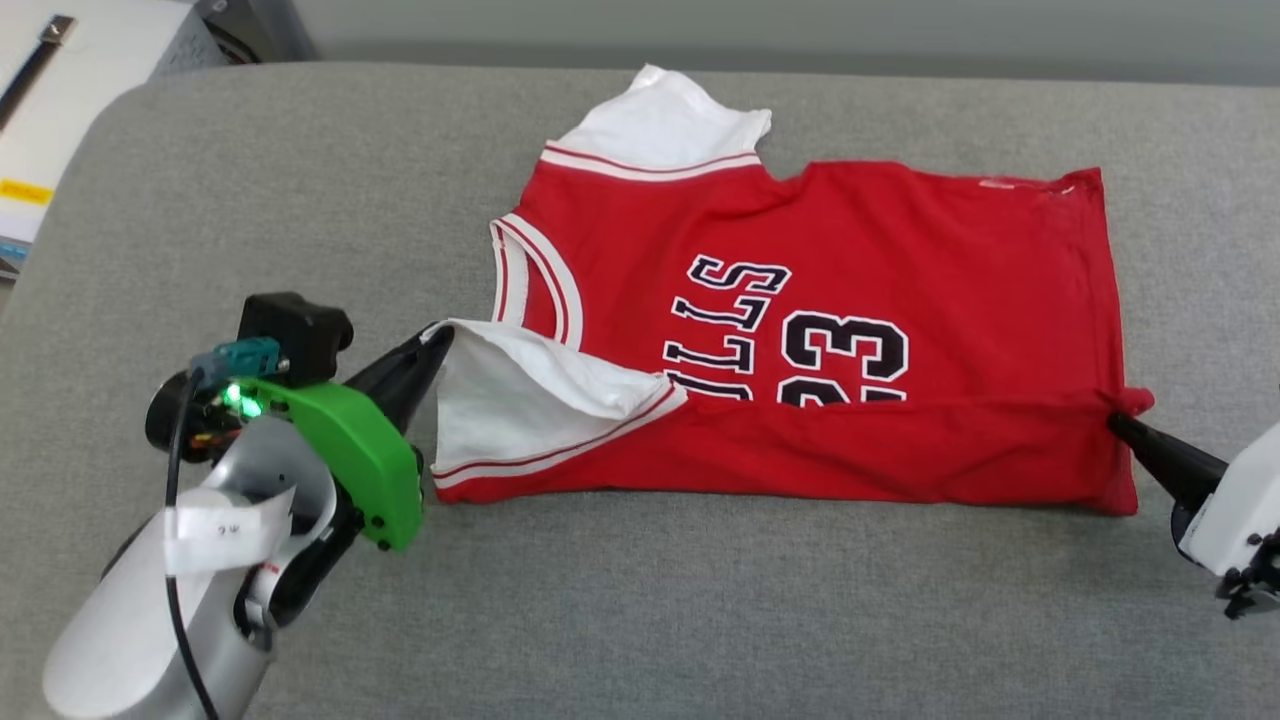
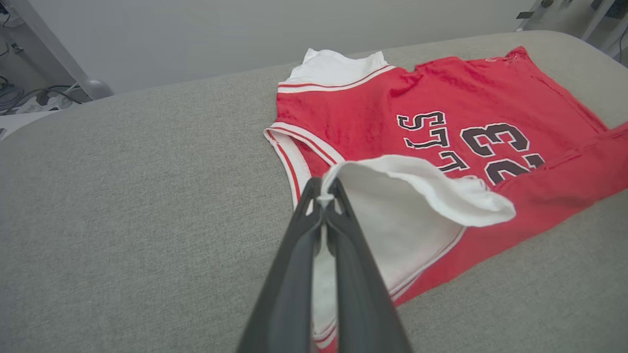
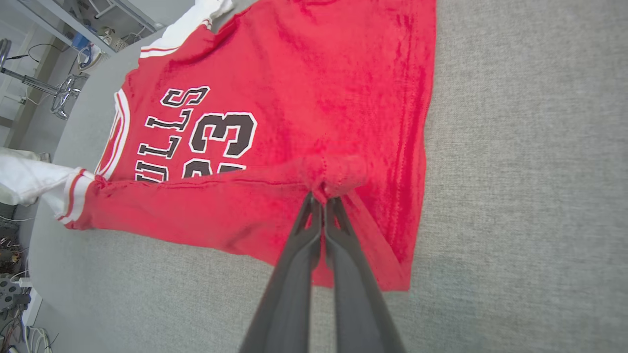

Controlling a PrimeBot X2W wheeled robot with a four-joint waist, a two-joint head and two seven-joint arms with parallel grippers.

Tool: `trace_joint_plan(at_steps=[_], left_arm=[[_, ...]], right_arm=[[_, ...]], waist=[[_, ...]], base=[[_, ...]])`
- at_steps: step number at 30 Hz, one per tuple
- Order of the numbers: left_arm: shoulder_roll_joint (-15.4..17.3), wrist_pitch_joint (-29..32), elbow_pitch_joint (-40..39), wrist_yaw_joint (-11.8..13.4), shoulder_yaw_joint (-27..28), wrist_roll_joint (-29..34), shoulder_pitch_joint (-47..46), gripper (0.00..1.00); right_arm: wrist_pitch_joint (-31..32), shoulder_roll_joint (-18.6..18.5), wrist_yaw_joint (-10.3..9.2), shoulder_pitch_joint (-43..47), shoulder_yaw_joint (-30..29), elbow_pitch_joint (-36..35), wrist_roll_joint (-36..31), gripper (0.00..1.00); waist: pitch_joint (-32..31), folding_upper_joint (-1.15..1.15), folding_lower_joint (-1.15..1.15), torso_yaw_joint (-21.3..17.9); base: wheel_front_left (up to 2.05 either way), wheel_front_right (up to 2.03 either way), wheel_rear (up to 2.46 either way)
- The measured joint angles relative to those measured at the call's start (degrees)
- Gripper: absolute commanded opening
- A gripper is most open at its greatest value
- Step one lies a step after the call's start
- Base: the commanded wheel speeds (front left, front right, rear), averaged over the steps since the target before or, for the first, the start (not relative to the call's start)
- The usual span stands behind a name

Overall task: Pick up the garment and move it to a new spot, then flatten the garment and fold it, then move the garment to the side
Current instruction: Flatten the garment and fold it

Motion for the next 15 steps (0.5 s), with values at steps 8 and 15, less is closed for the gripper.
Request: trace_joint_plan(at_steps=[8,15], left_arm=[[-1.77,0.77,10.82,-1.51,-2.6,1.65,-7.36,0.0],[-4.57,-0.03,22.06,-2.0,-4.66,3.04,-11.85,1.0]], right_arm=[[1.48,2.07,0.0,-4.21,0.32,3.52,-3.19,0.0],[0.76,3.94,0.0,-7.56,1.45,9.82,-6.94,1.0]], waist=[[3.82,0.0,0.0,-1.18],[5.15,0.0,0.0,-2.53]], base=[[0.0,0.0,0.0],[0.0,0.0,0.0]])
